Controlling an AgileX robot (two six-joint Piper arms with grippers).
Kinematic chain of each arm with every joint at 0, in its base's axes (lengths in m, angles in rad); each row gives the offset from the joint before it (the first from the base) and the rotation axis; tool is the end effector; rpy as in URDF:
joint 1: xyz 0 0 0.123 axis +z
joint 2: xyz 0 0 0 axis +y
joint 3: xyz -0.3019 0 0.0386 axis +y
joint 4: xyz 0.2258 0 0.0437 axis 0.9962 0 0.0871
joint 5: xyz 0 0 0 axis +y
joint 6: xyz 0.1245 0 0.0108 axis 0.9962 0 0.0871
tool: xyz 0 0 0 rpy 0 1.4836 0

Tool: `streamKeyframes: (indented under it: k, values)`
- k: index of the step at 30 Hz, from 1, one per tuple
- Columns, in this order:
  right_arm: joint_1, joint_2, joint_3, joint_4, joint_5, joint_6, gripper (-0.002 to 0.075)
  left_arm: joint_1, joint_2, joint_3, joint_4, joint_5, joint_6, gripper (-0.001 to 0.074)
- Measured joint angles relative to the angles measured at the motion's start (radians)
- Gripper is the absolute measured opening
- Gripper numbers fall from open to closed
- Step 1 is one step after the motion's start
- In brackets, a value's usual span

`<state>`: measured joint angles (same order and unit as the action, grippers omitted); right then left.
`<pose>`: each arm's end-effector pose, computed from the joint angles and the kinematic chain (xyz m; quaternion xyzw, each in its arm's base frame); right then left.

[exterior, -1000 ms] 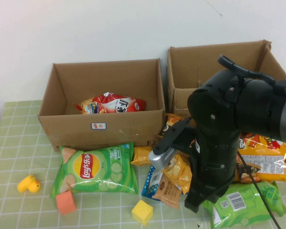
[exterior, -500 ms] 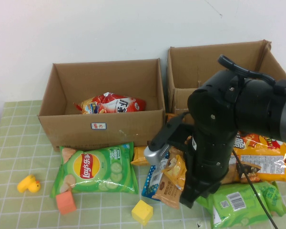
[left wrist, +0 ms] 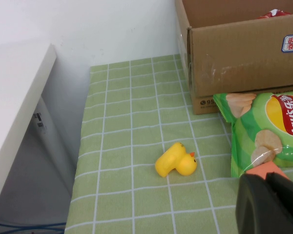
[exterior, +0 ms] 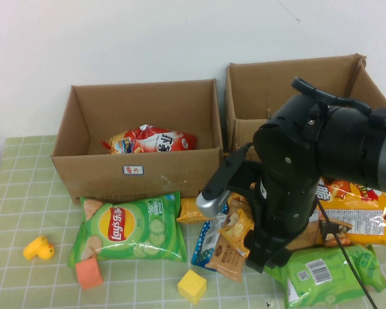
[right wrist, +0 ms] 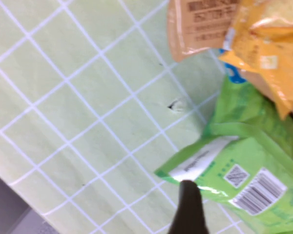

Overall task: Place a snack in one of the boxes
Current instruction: Pick up the biscuit

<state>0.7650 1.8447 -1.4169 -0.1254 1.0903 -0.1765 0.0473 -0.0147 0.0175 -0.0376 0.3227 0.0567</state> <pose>0.2693 0.2393 0.2264 -0.4738 0.8760 -0.0348 0.0834 0.0449 0.0006 0.1707 -0.0066 0.7860 0.0164 0.6179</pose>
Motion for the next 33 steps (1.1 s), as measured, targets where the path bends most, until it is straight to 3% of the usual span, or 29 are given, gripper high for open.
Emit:
streamKeyframes:
  k: [14,33]
  values:
    - [0.0,0.034,0.0,-0.02,-0.026,0.0,0.051,0.0,0.0,0.0,0.0,0.0,0.0,-0.0003]
    - [0.0,0.166,0.0,-0.094,-0.272,0.071,0.0511,0.0,0.0,0.0,0.0,0.0,-0.002,-0.0003]
